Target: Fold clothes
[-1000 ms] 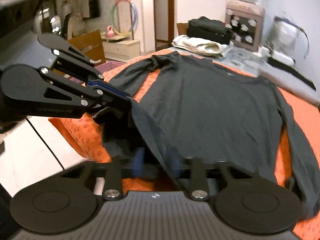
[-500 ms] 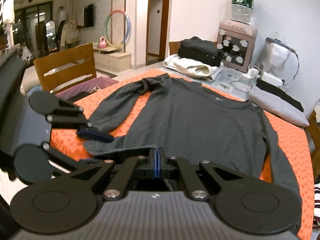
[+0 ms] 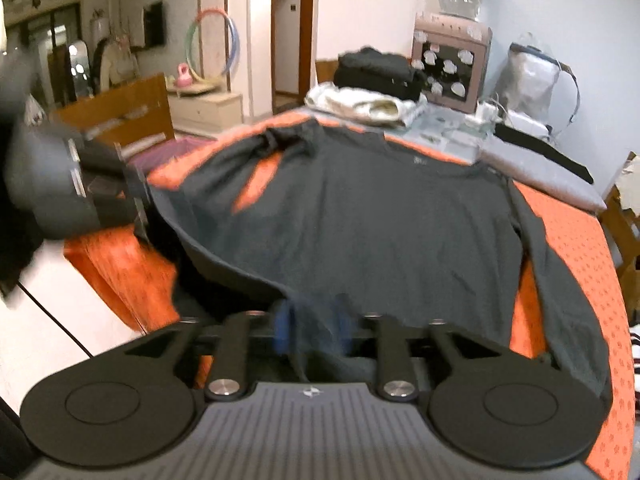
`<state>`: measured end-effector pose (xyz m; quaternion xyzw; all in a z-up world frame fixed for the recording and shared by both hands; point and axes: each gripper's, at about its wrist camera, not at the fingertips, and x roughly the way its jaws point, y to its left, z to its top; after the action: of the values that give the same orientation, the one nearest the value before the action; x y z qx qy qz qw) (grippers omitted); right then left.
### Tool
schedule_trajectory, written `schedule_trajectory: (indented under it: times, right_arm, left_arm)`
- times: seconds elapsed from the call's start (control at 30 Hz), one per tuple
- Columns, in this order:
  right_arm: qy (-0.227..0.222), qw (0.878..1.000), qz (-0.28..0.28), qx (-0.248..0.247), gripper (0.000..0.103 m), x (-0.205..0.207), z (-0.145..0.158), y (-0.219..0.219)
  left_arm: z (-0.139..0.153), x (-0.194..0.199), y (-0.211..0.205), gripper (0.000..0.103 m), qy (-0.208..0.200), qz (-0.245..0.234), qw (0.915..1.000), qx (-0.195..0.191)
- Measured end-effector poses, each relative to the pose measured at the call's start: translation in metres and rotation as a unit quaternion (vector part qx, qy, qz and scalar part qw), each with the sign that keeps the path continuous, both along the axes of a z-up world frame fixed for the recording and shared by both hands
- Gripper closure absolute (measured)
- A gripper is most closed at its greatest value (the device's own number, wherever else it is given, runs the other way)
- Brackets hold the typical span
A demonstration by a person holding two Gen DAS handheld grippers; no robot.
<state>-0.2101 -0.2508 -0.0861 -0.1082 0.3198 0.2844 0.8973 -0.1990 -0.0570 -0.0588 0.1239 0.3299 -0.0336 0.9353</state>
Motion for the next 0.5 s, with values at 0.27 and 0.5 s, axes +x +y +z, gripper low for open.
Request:
schedule_trajectory:
  times: [0.27,0.5]
  right_arm:
    - [-0.018,0.999,-0.012,-0.046,0.033,-0.017,-0.035,0.001]
    - [-0.056,0.992,-0.085,-0.071,0.034,-0.009,-0.047,-0.010]
  left_arm:
    - [0.041,-0.003,0.025,0.100,0.028,0.090,0.9879,-0.123]
    - [0.052,-0.012,0.031,0.100,0.024,0.132,0.9798,-0.148]
